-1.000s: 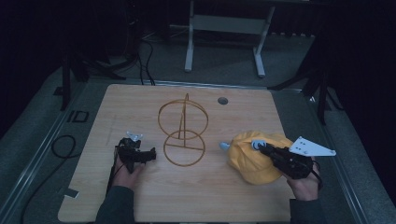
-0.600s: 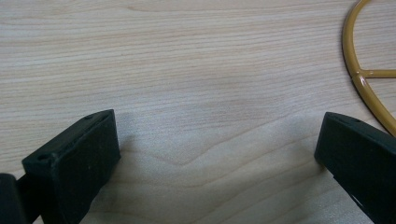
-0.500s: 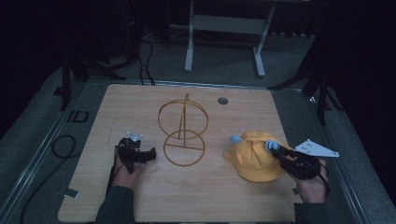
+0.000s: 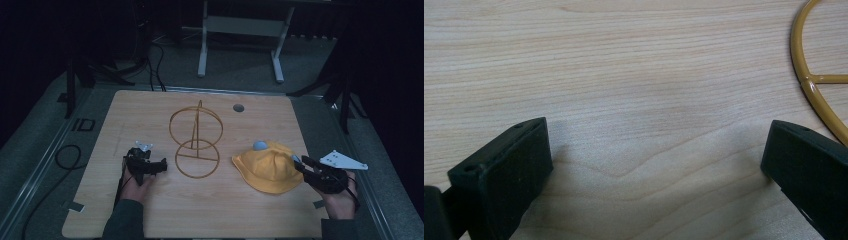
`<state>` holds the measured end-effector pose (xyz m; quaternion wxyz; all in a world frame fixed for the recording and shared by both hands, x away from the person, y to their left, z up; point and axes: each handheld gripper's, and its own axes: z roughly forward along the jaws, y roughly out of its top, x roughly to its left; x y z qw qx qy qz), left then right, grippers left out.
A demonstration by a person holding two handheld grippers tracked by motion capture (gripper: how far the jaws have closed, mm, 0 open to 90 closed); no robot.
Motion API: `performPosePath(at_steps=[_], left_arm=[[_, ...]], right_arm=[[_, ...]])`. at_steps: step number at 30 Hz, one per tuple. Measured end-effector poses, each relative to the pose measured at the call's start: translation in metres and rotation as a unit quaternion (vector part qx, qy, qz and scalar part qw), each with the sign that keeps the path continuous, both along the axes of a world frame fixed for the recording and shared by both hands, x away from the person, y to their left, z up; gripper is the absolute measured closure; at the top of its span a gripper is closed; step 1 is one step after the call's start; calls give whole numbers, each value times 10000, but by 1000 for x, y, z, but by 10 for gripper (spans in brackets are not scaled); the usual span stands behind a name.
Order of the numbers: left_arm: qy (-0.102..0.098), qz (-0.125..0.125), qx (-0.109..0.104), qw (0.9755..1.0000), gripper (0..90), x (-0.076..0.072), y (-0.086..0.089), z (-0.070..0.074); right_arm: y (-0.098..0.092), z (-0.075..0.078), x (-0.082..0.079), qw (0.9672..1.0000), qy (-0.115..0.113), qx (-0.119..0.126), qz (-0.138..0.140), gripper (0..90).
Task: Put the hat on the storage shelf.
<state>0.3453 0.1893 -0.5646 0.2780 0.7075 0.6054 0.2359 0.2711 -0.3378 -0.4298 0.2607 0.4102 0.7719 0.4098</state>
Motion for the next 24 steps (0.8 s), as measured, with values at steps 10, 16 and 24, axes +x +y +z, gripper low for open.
performPosePath(at_steps=[10, 16, 24], left_arm=[[-1, 0, -1, 10000, 0, 0, 0, 0], [0, 1, -2, 10000, 0, 0, 0, 0], [6, -1, -1, 10000, 0, 0, 0, 0]], right_arm=[[4, -1, 9, 9994, 163, -258, 161, 620], [5, -1, 16, 9987, 238, -376, 245, 620], [9, 2, 22, 9970, 312, -502, 504, 609]])
